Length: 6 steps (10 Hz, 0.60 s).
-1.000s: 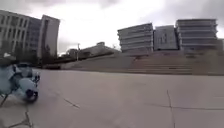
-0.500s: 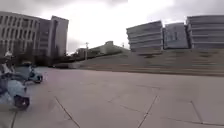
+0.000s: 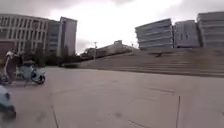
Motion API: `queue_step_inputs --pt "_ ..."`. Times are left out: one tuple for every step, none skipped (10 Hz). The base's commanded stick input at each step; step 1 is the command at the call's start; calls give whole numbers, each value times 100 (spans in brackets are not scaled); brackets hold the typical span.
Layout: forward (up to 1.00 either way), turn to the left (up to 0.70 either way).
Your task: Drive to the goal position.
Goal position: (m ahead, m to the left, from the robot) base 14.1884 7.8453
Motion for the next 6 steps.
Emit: queue_step_inputs --pt "100 25" --pt "100 24" --pt "100 24" --pt "100 22" --pt "100 21" --pt "100 20"
